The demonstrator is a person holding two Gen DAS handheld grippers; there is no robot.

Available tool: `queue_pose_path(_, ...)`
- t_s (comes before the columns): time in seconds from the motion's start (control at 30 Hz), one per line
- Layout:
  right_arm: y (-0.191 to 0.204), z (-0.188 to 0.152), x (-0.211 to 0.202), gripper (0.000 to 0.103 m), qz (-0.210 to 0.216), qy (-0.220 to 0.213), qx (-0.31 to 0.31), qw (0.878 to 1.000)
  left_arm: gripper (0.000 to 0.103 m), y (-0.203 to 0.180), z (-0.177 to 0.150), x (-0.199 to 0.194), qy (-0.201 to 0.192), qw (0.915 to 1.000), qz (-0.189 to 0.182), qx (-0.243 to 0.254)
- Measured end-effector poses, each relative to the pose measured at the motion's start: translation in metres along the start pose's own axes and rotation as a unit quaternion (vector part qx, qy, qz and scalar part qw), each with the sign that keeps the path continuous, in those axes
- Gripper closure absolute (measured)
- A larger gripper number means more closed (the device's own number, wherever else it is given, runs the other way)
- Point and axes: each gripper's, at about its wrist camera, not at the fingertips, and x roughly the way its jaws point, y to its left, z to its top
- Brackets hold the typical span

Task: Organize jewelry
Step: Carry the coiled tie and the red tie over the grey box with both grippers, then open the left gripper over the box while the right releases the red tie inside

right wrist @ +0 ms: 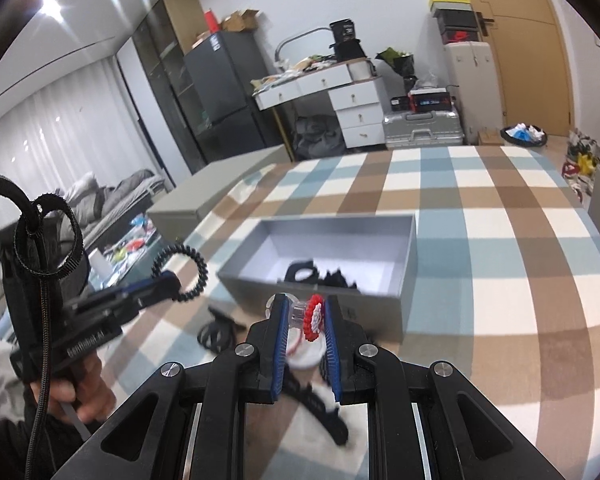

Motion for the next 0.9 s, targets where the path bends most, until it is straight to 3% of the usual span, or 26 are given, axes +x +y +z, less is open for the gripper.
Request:
queue_pose_path(0.57,-0.014,0.036,0.027,0.086,-0.017,-0.009,0.035,0.999,0.099,-0.005,0.025,0.025,-0.011,0.9997,0.02,0.005)
queue_pose_path(0.9,-0.03,0.02,0.049,0.086,-0.027,0.022,0.048,0.998,0.099,-0.006,0.016,0.042,0.011,0.9995,0.025,0.013)
